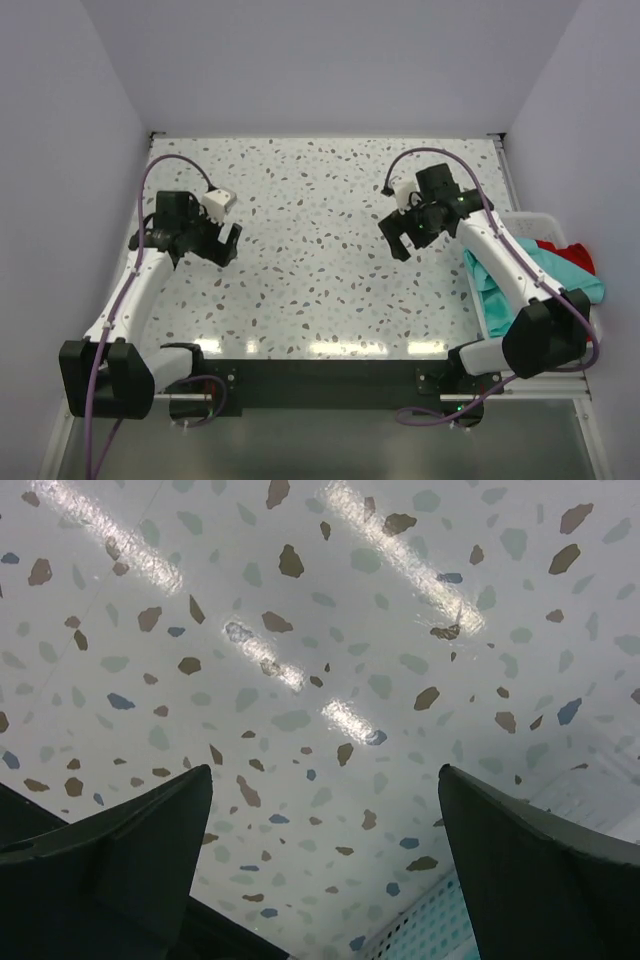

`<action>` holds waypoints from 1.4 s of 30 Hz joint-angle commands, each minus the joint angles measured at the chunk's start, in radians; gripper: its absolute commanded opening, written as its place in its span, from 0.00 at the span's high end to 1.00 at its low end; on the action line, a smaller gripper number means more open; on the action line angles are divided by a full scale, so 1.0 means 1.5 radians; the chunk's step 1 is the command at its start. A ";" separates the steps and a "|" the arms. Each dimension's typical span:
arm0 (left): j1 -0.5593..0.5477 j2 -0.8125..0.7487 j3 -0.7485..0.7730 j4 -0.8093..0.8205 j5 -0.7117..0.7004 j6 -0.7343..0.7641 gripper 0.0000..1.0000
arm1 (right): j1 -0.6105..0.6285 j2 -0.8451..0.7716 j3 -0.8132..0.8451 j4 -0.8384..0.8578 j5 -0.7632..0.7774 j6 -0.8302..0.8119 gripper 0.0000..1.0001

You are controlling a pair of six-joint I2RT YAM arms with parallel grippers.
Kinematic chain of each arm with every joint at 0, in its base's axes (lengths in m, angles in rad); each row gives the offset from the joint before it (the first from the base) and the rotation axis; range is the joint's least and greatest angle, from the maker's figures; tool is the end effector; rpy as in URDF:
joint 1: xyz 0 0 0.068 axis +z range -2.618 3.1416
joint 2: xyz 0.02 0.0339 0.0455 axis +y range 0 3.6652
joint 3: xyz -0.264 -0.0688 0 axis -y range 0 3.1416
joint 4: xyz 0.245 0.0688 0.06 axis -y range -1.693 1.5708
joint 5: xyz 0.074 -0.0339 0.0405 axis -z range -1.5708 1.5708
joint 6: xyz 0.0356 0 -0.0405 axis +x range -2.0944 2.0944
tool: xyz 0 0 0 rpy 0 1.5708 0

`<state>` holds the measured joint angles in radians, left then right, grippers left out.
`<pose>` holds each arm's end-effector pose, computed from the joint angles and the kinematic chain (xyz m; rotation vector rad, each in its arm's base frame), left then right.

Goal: Fold and stack the t-shirts
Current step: Grab the tshirt from the pile

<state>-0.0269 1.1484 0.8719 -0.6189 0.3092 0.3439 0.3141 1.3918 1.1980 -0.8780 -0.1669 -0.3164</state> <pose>0.2309 -0.0171 0.2609 0.5761 2.3534 -0.2382 0.2618 0.0913 0.2892 -0.8702 2.4872 0.2196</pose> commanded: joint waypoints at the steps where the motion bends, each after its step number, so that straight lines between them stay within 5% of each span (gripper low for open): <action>1: -0.002 -0.006 0.030 0.009 0.009 0.006 0.00 | -0.002 -0.027 0.050 -0.051 0.029 -0.019 0.01; 5: -0.003 0.006 0.060 -0.011 0.062 0.002 0.00 | -0.058 -0.049 0.118 -0.104 0.013 -0.049 0.01; 9: -0.004 0.011 0.073 -0.014 0.084 0.001 0.00 | -0.231 -0.033 0.232 -0.229 -0.028 -0.120 0.01; 18: -0.007 0.035 0.092 -0.025 0.090 0.021 0.00 | -0.503 0.016 0.217 -0.335 -0.001 -0.345 0.01; 34: -0.008 0.054 0.090 -0.017 0.097 0.008 0.00 | -0.532 0.091 0.062 -0.195 0.042 -0.366 0.02; 37: -0.008 0.056 0.088 -0.014 0.100 0.007 0.00 | -0.532 0.090 0.061 -0.202 0.040 -0.369 0.17; 38: -0.007 0.057 0.088 -0.013 0.102 0.007 0.00 | -0.532 0.091 0.062 -0.207 0.036 -0.368 0.38; 42: -0.008 0.062 0.087 -0.010 0.109 0.002 0.00 | -0.533 0.100 0.066 -0.227 0.024 -0.359 0.82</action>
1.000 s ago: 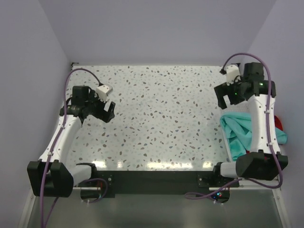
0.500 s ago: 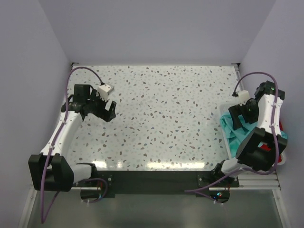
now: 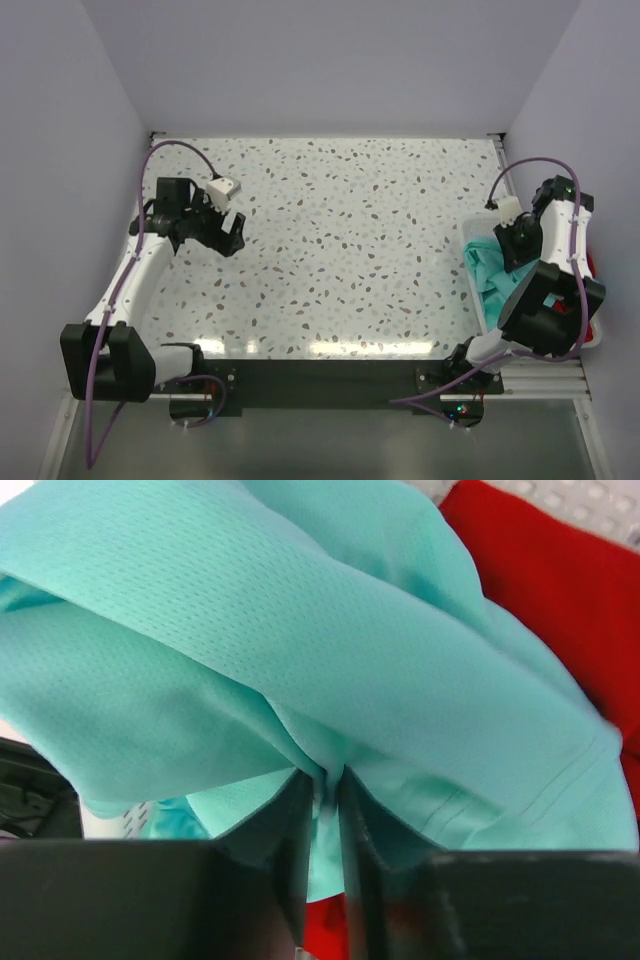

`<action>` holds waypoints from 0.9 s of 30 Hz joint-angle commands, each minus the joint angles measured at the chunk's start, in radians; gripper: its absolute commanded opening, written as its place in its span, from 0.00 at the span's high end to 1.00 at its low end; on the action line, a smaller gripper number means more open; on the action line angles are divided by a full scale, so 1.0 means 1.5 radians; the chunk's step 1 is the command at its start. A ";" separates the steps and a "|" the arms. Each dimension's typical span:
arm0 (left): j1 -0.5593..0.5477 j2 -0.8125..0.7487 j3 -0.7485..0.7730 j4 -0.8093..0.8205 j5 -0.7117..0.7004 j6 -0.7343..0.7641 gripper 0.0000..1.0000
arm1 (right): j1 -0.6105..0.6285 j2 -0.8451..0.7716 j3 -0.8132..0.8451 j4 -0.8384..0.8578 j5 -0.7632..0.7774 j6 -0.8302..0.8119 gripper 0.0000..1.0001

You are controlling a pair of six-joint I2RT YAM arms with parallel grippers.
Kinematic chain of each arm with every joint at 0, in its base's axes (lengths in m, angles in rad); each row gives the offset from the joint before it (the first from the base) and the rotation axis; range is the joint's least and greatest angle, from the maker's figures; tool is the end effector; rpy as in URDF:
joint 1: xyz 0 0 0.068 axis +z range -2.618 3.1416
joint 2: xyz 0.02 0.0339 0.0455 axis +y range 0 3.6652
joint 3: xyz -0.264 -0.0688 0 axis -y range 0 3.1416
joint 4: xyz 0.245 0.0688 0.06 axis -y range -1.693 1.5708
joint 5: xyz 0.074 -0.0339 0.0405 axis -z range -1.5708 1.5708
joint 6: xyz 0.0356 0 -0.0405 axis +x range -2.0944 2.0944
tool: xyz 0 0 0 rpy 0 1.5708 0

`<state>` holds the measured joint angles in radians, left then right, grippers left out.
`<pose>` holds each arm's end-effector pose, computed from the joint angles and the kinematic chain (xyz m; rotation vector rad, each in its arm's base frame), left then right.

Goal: Fold and stack the t-shirts
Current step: Grab the tshirt from the pile, then move the tshirt to the center of the board

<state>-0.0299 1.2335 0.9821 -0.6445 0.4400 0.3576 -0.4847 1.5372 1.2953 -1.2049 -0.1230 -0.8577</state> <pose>0.2507 -0.0227 0.2769 0.6422 2.3020 -0.3893 0.2470 -0.1252 0.2684 -0.5615 2.9145 0.0285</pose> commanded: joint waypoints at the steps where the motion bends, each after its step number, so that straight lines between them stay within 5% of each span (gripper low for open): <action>1: -0.006 0.005 0.014 0.008 0.023 -0.010 0.00 | 0.001 0.006 0.005 -0.012 -0.006 0.005 0.95; 7: -0.006 0.000 0.021 0.001 0.037 -0.019 0.00 | 0.001 -0.020 0.097 -0.075 -0.068 0.020 1.00; 16: -0.004 0.003 0.046 -0.007 0.060 -0.041 0.00 | 0.050 -0.054 0.436 -0.185 -0.285 0.100 1.00; 21: 0.020 0.003 0.057 -0.003 0.087 -0.065 0.00 | 0.204 -0.053 0.576 -0.093 -0.329 0.251 1.00; 27: 0.157 0.006 0.076 -0.018 0.189 -0.089 0.00 | 0.318 0.012 0.734 0.094 -0.390 0.460 1.00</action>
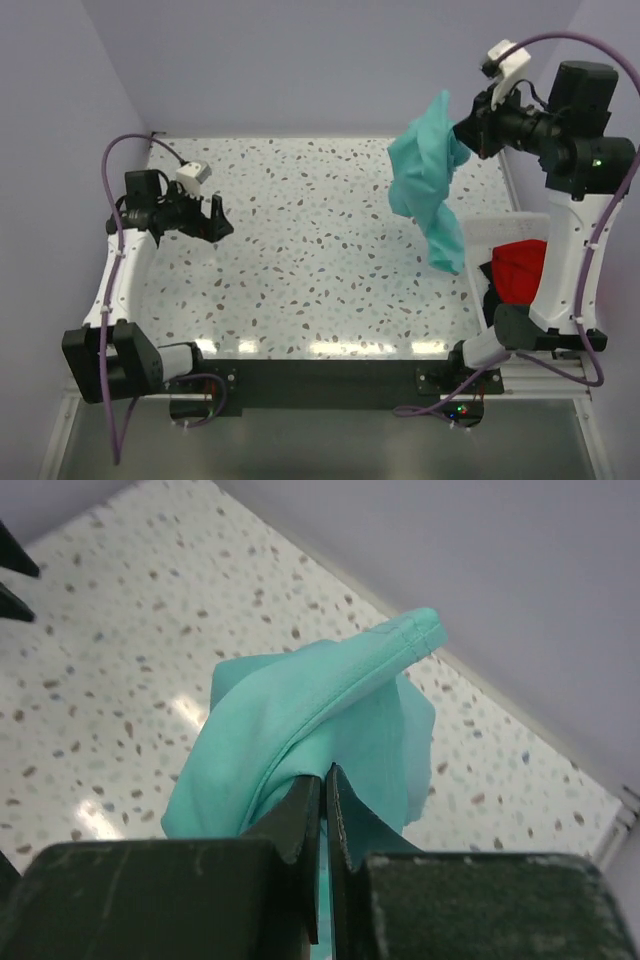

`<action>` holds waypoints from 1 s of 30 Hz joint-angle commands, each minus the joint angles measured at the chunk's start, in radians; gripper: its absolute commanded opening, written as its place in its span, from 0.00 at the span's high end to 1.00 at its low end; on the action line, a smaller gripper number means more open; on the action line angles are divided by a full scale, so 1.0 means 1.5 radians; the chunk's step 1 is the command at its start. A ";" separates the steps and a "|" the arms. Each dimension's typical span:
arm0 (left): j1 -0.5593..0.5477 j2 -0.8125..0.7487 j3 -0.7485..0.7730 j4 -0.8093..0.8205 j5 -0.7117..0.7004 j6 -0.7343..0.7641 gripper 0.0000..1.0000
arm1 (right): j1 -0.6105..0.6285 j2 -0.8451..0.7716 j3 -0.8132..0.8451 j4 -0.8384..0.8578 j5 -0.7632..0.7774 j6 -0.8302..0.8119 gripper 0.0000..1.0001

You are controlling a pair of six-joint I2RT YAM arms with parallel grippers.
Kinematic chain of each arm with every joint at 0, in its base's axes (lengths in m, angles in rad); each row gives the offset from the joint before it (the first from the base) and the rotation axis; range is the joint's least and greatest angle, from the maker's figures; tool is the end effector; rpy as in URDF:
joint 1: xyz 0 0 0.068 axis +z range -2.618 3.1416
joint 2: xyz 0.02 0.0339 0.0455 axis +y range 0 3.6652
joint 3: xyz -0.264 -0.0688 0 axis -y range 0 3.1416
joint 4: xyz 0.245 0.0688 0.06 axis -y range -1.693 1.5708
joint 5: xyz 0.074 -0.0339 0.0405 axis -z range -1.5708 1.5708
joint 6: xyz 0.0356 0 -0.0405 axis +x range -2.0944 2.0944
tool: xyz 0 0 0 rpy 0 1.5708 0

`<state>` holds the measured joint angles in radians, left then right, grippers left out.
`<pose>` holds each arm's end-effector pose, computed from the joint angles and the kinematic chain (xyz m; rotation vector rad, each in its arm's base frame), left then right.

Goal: Fold and stack the t-shirts
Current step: Move the tshirt to the center of the board, then flatten the tshirt out

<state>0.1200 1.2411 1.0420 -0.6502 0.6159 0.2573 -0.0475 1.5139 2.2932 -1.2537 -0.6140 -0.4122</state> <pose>0.2553 0.0101 0.2963 0.4280 2.2489 -0.5493 0.2295 0.0096 0.5448 -0.7181 1.8320 0.3276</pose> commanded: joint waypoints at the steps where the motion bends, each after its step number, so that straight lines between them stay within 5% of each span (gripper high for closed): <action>1: 0.066 0.001 0.042 -0.026 0.075 -0.020 0.00 | 0.053 0.036 0.082 0.154 -0.077 0.189 1.00; 6: 0.085 -0.029 0.043 -0.034 0.078 -0.020 0.00 | 0.107 0.047 0.043 0.411 -0.081 0.424 1.00; 10: 0.084 -0.054 0.042 -0.036 0.081 -0.013 0.00 | 0.107 0.009 -0.127 0.485 0.046 0.444 0.98; 13: 0.084 -0.068 0.047 -0.067 0.101 0.043 0.00 | 0.102 -0.013 -0.306 0.407 0.232 0.325 0.51; 14: 0.081 -0.073 0.048 -0.078 0.108 0.062 0.00 | 0.094 -0.018 -0.399 0.381 0.292 0.278 0.09; 15: 0.077 -0.074 0.050 -0.103 0.110 0.108 0.00 | 0.086 -0.015 -0.438 0.365 0.295 0.250 0.03; 19: -0.013 -0.087 0.030 -0.134 0.033 0.192 0.00 | 0.034 -0.024 -0.569 0.292 0.245 0.154 0.01; 21: -0.125 -0.100 0.006 -0.118 -0.011 0.200 0.00 | 0.033 -0.035 -0.609 0.288 0.239 0.097 0.01; 26: -0.334 -0.062 -0.065 -0.062 -0.091 0.194 0.02 | 0.034 0.000 -0.599 0.212 0.200 0.014 0.03; 30: -0.517 -0.003 -0.126 -0.012 -0.176 0.170 0.13 | 0.039 0.058 -0.585 0.175 0.176 0.004 0.11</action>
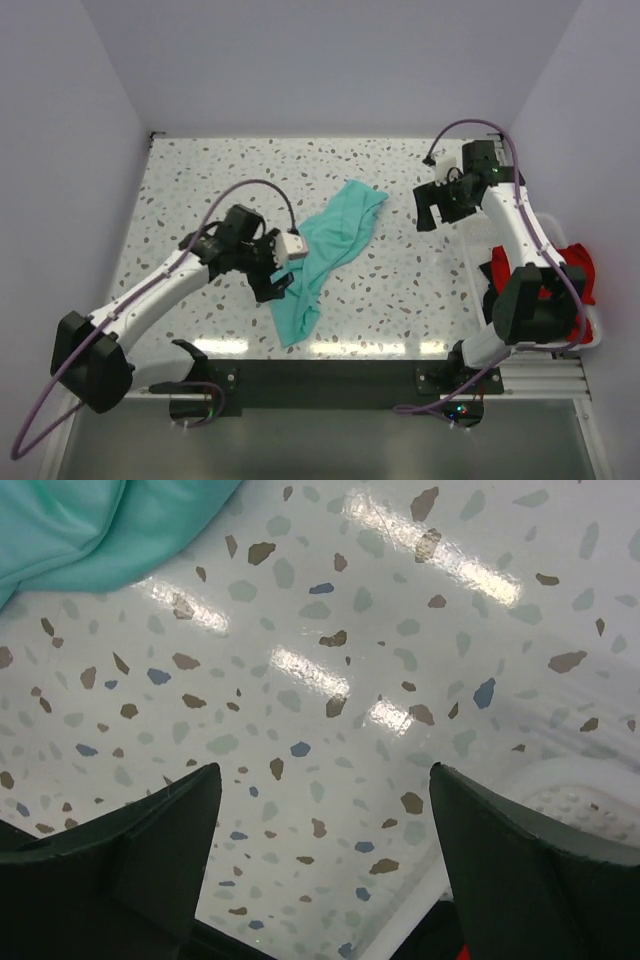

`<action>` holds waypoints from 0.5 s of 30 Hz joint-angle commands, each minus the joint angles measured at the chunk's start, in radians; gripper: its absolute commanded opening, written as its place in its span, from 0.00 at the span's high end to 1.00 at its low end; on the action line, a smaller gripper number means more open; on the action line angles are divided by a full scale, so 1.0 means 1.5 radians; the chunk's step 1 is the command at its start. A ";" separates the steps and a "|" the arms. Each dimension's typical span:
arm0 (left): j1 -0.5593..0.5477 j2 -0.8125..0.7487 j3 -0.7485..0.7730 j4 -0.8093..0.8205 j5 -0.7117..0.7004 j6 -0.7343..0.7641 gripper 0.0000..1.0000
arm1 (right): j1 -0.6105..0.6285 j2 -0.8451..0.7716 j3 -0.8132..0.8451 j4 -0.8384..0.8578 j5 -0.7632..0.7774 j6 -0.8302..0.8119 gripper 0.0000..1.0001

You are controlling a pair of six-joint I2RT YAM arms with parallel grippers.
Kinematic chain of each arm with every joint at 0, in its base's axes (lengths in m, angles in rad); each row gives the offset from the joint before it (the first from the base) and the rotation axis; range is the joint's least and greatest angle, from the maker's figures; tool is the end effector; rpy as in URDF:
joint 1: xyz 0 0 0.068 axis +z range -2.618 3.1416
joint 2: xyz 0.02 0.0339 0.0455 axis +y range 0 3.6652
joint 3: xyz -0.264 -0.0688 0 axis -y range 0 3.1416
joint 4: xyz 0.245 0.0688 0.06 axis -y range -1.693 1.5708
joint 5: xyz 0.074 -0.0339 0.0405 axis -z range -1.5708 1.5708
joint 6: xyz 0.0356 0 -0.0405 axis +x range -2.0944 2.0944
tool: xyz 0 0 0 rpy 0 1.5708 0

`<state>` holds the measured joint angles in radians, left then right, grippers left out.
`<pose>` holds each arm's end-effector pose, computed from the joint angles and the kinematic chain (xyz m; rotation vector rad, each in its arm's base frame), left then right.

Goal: Fold and stack the t-shirts
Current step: Flatten the tshirt out

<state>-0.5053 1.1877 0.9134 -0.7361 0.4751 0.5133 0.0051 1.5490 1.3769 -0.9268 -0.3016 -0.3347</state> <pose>0.1930 -0.1254 0.2603 1.3806 2.1125 -0.6066 0.3149 0.0122 0.2984 -0.5362 2.5608 0.2888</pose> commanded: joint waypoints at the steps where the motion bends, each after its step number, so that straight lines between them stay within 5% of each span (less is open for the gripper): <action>1: -0.134 0.044 -0.049 0.055 -0.117 -0.004 0.14 | 0.006 0.041 0.024 -0.036 -0.033 -0.043 0.13; 5: -0.270 0.092 -0.081 0.092 -0.148 -0.023 0.15 | 0.017 0.055 0.021 -0.013 -0.040 -0.022 0.15; 11: -0.340 0.143 -0.129 0.152 -0.216 -0.032 0.13 | 0.021 0.073 0.040 -0.005 -0.057 -0.006 0.16; 13: -0.341 0.160 -0.139 0.154 -0.231 -0.012 0.18 | 0.021 0.082 0.046 -0.005 -0.060 -0.005 0.16; 15: -0.341 0.180 -0.155 0.153 -0.256 0.015 0.33 | 0.021 0.087 0.056 -0.004 -0.062 -0.007 0.17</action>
<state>-1.0138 1.4281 0.7128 -0.5541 0.1730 0.4969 0.0345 1.6650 1.4063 -0.9401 -0.3611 -0.3519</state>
